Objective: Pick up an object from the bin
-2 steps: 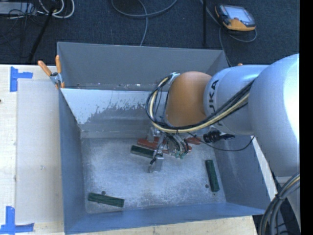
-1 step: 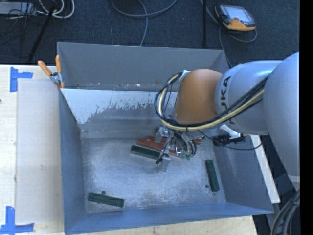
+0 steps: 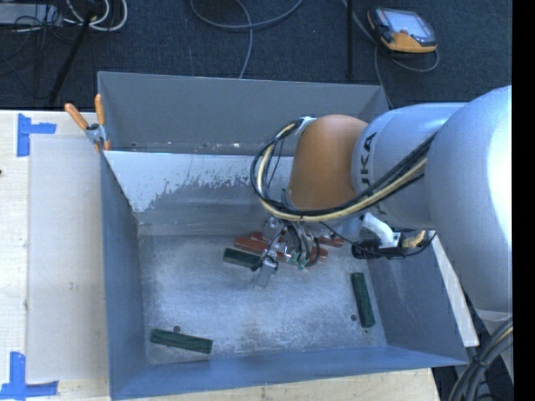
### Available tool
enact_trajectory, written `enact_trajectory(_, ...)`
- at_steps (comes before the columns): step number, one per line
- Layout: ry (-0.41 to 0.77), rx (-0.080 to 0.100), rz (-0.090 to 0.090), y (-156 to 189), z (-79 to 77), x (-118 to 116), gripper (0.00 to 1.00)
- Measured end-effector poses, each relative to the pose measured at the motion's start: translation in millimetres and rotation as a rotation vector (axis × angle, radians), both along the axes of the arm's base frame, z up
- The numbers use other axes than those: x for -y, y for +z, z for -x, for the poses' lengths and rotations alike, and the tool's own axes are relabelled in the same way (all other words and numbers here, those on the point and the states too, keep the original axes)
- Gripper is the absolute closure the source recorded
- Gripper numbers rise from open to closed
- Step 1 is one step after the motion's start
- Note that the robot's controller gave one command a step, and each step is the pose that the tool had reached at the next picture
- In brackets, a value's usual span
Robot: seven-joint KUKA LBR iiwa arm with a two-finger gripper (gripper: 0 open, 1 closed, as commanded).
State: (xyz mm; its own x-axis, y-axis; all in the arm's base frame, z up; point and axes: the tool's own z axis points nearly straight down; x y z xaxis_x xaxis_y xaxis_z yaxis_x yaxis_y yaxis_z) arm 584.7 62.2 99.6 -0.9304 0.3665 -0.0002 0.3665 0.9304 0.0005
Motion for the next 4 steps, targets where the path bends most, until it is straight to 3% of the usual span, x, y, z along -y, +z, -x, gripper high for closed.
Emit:
enact_trajectory(1, 0.02, 0.004, 0.002, -29.8, 1.3, -3.2, 0.0)
enact_trajectory(2, 0.018, 0.003, 0.001, -29.1, 0.4, -3.1, 0.0)
enact_trajectory(3, 0.017, 0.019, 0.002, -24.5, -4.3, -2.2, 1.0)
enact_trajectory(4, 0.016, 0.001, 0.001, -24.2, -4.6, -2.6, 1.0)
